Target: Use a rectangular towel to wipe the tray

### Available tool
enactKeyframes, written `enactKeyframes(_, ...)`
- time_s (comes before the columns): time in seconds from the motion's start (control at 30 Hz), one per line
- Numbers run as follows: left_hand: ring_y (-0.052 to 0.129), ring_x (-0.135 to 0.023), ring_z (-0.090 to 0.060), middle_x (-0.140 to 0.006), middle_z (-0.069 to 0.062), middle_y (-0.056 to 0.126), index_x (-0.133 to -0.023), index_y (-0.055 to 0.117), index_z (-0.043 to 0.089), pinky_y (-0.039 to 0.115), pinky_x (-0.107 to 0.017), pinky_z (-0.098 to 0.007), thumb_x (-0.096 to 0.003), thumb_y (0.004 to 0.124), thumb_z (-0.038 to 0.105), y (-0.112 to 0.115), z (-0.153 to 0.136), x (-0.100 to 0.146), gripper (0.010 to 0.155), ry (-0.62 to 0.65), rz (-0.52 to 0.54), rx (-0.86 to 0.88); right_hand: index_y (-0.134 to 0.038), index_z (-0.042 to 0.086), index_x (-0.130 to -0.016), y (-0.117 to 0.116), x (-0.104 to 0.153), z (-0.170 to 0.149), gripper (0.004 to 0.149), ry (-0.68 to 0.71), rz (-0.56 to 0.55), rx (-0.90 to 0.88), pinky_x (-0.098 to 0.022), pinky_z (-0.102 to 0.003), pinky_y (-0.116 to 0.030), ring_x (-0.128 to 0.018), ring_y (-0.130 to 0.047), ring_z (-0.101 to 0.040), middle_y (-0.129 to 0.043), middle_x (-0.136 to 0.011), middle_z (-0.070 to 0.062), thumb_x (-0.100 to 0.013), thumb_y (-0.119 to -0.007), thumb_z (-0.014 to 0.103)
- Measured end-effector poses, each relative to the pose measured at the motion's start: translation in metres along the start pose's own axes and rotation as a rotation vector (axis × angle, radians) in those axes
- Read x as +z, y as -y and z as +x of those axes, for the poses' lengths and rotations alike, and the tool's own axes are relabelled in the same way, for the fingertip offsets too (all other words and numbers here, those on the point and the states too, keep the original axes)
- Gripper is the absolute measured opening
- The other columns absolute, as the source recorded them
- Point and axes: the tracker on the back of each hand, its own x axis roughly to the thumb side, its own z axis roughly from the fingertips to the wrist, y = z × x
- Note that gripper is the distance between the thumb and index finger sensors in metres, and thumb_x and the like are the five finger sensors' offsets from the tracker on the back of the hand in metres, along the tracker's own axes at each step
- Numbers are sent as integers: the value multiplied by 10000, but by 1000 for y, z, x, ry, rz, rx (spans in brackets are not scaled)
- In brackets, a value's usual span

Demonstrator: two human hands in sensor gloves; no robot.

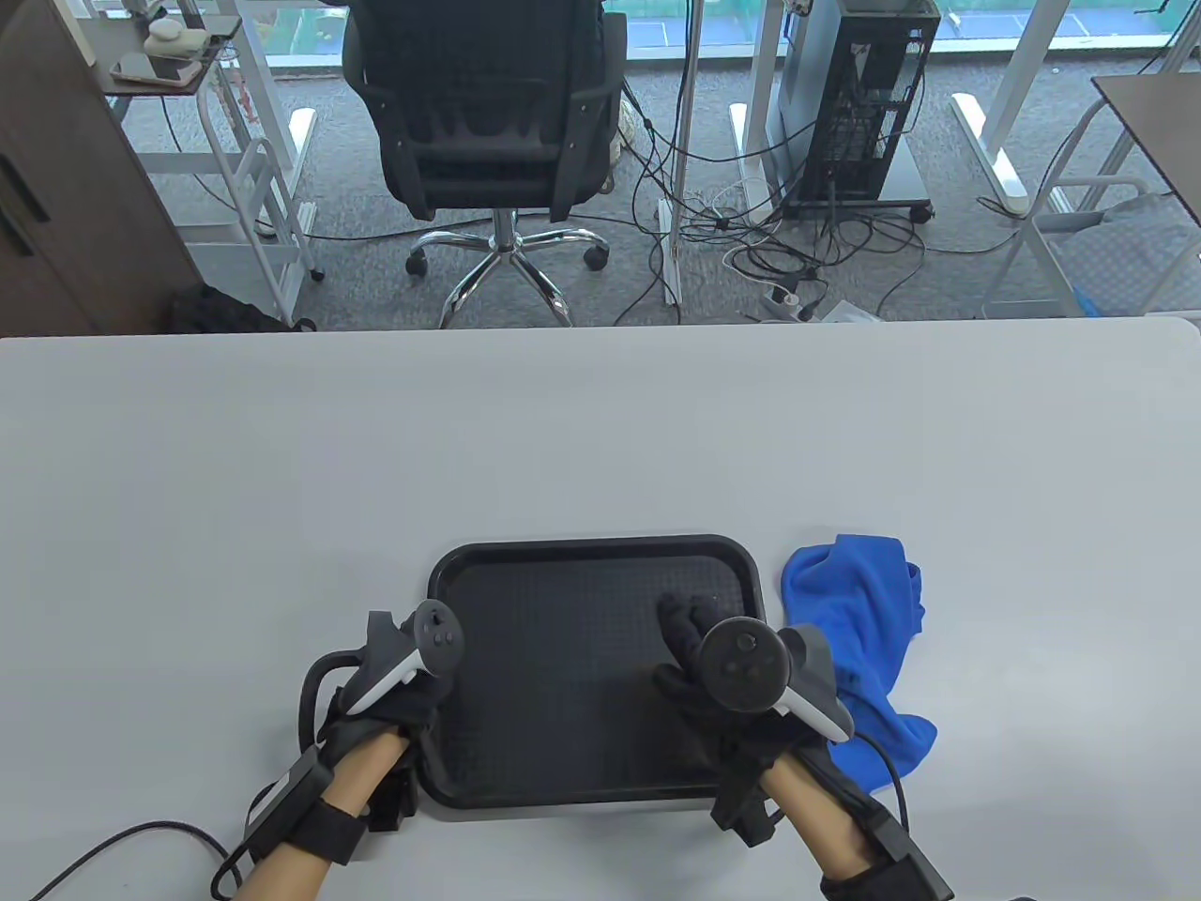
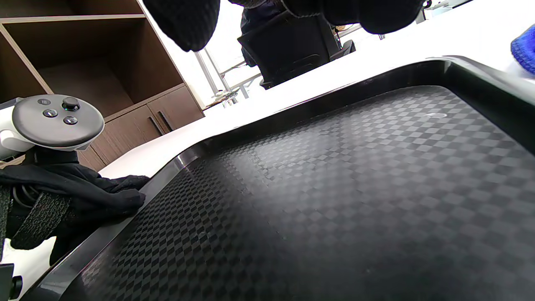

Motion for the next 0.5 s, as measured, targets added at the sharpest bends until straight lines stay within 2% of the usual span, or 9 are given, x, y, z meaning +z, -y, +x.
enactKeyframes(0.23, 1006, -201, -143, -295, 80, 940, -1055, 332, -12, 854, -278, -468, -556, 492, 429, 1, 3, 2, 686, 8, 6, -11, -410, 60, -1032, 5, -1, -8, 687, -51, -20, 15, -636, -627, -567, -917, -490, -567, -386, -1030, -306, -496, -765, 299)
enactKeyframes(0.4, 1000, -191, -139, -286, 87, 928, -1051, 329, -13, 853, -273, -469, -554, 485, 435, 1, 5, 3, 687, -3, 11, -30, -398, 59, -1033, 19, -2, -41, 695, -205, -68, 38, -638, -628, -561, -918, -480, -569, -372, -1031, -304, -494, -767, 296)
enactKeyframes(0.5, 999, -192, -140, -286, 87, 928, -1050, 327, -13, 853, -274, -470, -553, 485, 437, 0, 5, 4, 689, -5, 9, -30, -368, 58, -1034, 28, 2, -67, 713, -347, -80, 59, -643, -635, -543, -923, -456, -571, -341, -1034, -304, -494, -769, 295)
